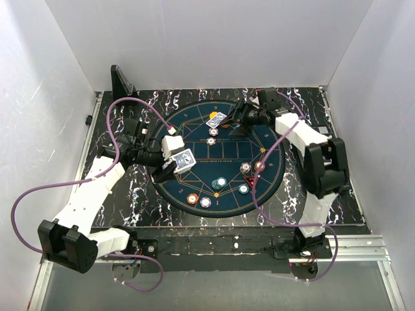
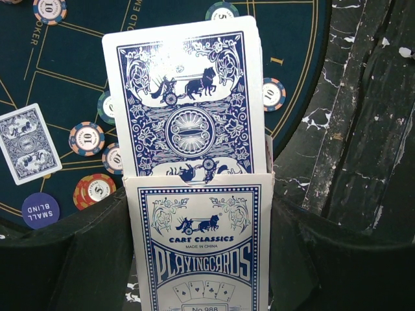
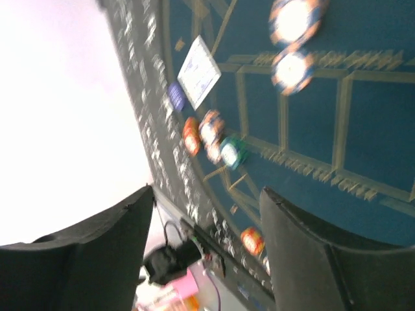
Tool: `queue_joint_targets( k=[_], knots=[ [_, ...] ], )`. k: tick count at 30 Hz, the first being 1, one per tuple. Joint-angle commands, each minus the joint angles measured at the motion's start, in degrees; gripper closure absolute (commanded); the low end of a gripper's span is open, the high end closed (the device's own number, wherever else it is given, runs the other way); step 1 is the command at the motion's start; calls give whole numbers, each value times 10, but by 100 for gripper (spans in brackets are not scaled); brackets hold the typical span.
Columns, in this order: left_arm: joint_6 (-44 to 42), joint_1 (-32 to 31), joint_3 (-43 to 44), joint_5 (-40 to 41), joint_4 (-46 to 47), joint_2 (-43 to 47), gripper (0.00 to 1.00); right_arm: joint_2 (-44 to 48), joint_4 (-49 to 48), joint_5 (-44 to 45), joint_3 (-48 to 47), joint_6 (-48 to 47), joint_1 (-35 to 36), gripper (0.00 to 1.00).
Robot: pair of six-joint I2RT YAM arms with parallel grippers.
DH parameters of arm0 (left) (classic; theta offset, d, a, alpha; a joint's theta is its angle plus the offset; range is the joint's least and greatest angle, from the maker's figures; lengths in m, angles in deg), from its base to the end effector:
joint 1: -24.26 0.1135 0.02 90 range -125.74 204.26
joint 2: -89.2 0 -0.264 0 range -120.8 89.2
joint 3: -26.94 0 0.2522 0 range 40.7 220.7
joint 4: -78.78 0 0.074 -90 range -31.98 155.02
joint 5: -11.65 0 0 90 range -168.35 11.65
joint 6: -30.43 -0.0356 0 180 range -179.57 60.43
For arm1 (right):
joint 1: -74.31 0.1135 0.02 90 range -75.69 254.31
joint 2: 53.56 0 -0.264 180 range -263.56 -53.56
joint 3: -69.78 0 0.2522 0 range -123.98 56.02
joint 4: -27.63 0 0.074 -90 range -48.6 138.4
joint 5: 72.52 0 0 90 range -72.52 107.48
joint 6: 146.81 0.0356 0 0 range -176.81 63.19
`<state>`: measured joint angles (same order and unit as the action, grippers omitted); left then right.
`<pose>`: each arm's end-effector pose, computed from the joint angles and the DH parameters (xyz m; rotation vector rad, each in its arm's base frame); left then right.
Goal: Distribute texas hold em gaming equipment
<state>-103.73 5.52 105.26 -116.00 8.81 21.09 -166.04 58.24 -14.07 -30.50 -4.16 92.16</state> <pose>0.2025 -0.0917 0.3149 1.4494 1.9435 -0.6594 0.4169 0.1538 0.2332 0.4541 2.4824 1.2092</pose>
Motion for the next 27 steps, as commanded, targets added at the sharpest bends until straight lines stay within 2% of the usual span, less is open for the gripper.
queue_joint_targets(
  k=[1,5,11,22,27],
  knots=[
    [-17,-2,11,-18,-3,17,88,132,-37,-76,68,-14,56,20],
    [-31,-4,9,-22,-14,16,87,197,-56,-96,105,-21,127,15],
    [-35,-4,23,-19,-19,11,86,183,-35,-94,76,-42,208,13],
    [-33,-4,38,-20,-25,11,87,146,-78,-82,73,-26,259,10],
    [-30,-4,36,-19,-23,14,87,134,-132,-101,84,13,266,17]
  ],
)
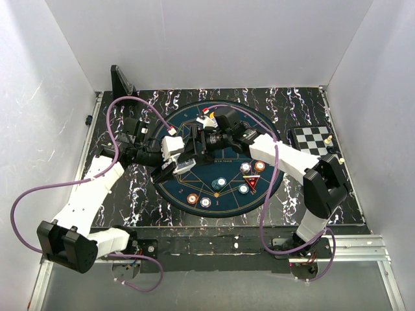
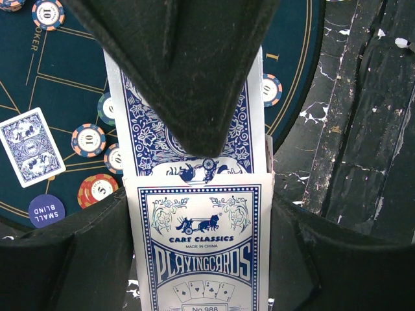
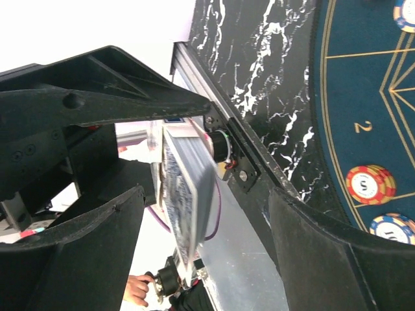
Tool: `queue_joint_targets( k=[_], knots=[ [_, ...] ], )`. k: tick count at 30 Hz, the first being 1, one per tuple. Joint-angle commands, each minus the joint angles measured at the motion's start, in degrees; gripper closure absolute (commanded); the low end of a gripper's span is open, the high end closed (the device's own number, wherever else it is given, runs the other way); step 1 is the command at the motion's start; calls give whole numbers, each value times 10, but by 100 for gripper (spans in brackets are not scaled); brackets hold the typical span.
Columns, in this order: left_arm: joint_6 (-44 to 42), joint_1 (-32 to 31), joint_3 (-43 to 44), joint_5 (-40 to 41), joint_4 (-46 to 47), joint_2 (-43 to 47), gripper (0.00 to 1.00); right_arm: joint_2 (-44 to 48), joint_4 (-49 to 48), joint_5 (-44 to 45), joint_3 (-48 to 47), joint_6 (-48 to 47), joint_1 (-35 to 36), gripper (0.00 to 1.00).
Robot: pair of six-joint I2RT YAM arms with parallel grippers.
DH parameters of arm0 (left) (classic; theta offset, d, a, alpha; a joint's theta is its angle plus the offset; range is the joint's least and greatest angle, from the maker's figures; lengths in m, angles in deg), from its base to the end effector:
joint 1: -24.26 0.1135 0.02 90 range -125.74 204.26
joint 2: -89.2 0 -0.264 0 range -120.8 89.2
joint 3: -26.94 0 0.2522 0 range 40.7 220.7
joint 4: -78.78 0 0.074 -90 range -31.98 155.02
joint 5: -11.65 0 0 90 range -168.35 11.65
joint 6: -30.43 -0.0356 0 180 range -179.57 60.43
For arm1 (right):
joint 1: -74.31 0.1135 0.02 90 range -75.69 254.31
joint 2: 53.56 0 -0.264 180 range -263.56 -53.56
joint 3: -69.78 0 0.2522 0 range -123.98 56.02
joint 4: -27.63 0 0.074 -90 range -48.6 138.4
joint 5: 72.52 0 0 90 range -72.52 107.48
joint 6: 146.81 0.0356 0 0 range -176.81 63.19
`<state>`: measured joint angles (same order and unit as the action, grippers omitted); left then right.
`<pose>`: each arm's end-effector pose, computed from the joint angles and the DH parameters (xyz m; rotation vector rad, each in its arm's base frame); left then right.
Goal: Distribute texas hold em gaming equipment
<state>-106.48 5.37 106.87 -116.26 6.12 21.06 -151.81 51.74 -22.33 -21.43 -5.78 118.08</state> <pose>0.1994 -0.0914 0.3209 1.4968 1.9158 -0.6546 0.2694 0.2896 0.2914 -0.3413 2.4554 1.6037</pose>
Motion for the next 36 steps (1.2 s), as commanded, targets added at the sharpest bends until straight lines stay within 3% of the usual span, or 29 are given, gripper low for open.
queue_joint_targets(
  k=[1,12,36],
  knots=[
    [-4,-4,20,-16,4,14,87,-11,-71,-20,-4,33,7,19],
    [6,-3,18,-16,15,20,88,3,-60,-12,23,39,1,45],
    [46,-3,-6,-24,58,32,92,66,-52,-5,63,31,-45,49]
  ],
)
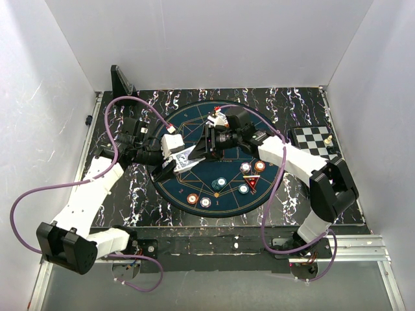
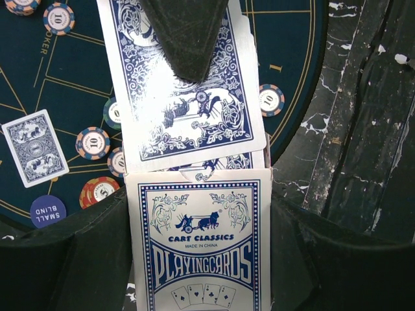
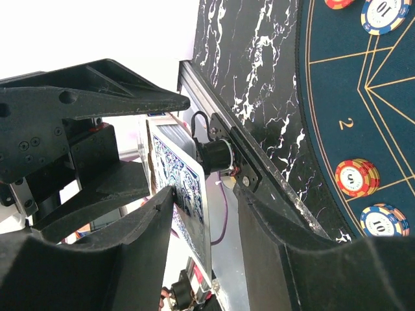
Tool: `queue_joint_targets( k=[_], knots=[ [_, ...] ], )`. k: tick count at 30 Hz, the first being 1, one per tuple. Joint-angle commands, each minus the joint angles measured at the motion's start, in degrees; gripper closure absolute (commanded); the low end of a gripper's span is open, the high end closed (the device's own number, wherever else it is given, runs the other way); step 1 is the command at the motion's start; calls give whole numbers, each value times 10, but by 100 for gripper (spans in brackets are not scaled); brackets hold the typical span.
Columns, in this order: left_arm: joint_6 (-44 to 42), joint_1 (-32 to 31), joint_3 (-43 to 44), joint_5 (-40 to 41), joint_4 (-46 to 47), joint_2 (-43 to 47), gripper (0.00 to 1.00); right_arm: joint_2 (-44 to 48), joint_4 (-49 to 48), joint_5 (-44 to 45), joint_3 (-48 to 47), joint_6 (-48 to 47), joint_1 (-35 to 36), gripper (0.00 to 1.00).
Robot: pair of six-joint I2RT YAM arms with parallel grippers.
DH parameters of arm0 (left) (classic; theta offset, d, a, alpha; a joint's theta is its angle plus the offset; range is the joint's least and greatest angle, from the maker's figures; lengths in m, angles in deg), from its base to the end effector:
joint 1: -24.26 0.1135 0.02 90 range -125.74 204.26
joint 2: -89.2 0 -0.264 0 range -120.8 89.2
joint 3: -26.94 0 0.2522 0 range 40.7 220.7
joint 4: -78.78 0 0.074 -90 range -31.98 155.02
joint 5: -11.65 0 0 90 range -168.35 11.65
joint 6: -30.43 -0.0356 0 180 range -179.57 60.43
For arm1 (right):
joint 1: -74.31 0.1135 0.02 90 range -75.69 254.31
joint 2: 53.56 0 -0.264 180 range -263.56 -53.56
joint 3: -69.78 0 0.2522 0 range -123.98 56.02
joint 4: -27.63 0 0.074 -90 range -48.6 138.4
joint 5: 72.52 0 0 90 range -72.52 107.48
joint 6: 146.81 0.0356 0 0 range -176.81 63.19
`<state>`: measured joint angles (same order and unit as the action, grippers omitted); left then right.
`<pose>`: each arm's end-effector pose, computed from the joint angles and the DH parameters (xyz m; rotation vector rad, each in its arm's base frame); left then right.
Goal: Distribute texas hold em gaming equipment
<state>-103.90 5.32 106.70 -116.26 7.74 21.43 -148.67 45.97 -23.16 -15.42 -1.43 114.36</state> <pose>0.2003 -0.0919 0.3227 1.4541 1.9250 -0.6586 0.2767 0.2629 0.2852 -0.2043 2.4236 1.6421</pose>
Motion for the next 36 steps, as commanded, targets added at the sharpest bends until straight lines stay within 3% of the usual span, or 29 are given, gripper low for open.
queue_joint_targets(
  k=[1,19,22,28,36],
  knots=[
    [23,-2,-5,-26,44,28,92,36,9,3,4,-15,-9,49],
    [23,-2,-13,-26,45,31,94,68,30,1,13,-37,-43,60],
    [23,-2,-13,-25,45,32,94,73,39,3,10,-43,-45,66],
    [23,-2,-18,-23,45,33,94,87,52,4,10,-48,-55,87],
    [23,-2,-18,-20,44,33,94,120,73,0,31,-64,-74,91]
  ],
)
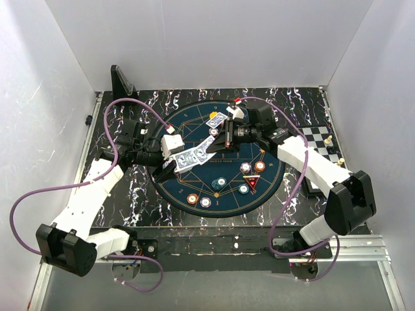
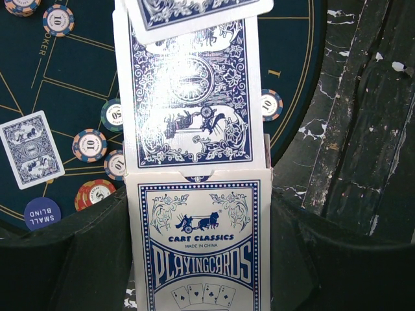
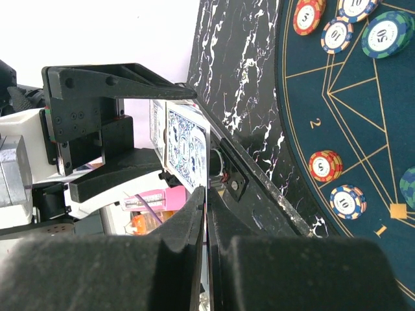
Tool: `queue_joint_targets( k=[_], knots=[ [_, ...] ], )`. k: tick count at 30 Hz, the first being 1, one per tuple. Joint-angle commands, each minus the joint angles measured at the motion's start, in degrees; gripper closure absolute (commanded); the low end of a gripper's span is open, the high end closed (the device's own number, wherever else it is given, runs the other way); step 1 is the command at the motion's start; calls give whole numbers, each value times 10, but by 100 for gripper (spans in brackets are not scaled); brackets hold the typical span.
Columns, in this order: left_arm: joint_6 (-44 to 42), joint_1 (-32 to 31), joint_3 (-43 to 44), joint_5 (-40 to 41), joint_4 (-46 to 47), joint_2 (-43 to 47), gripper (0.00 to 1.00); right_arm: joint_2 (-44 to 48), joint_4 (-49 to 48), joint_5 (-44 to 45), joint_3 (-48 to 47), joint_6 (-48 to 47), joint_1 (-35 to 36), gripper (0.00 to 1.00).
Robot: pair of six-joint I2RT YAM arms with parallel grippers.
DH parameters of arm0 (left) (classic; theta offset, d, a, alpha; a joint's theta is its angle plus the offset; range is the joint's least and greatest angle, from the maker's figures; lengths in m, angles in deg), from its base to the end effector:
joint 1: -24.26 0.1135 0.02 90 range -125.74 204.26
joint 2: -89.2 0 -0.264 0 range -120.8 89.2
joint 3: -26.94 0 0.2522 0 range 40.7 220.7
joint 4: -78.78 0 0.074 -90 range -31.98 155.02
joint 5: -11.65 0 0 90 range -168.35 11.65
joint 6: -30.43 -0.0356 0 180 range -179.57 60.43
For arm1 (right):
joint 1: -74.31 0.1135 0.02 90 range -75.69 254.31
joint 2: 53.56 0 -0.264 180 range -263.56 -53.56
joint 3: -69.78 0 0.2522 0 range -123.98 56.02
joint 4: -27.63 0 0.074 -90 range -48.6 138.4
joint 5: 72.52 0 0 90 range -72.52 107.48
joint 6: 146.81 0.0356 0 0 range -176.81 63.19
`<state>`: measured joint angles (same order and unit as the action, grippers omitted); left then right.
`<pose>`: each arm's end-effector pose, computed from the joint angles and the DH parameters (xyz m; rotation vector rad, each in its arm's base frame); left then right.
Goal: Distribute texas hold em gaming equipment
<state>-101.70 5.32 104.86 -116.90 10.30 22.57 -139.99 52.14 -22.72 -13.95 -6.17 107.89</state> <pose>0.1988 -0.0917 0.3196 1.4169 1.9209 -0.6729 0.2751 0.2102 0.3188 -0.1655 2.3327 1.5536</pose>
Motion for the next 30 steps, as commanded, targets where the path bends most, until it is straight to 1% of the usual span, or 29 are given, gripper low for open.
queue_joint_targets(
  k=[1,3,7,9,13,17,20,22,24,30],
  knots=[
    [3,-2,0,-14,17,23,94,36,6,-10,21,-13,-12,91],
    [6,-2,-1,-16,20,24,94,45,-17,-28,35,2,-19,91],
    [8,-3,-1,-17,20,26,94,63,-98,-78,66,50,-34,90],
    [11,-2,-2,-18,20,28,94,74,-102,-87,73,56,-47,91],
    [13,-3,-1,-18,21,29,94,91,-147,-126,86,76,-74,91],
    [20,-2,-1,-18,22,31,95,110,-151,-138,109,78,-97,92],
    [23,-2,-2,-21,20,33,95,116,-110,-111,140,45,-110,92],
    [23,-2,-4,-23,17,35,95,109,-36,-64,155,-12,-113,91],
    [17,-1,-2,-26,9,34,95,82,-8,-38,164,-51,-112,92],
    [15,-1,6,-26,0,35,95,1,-6,49,174,-83,-112,94]
  ],
)
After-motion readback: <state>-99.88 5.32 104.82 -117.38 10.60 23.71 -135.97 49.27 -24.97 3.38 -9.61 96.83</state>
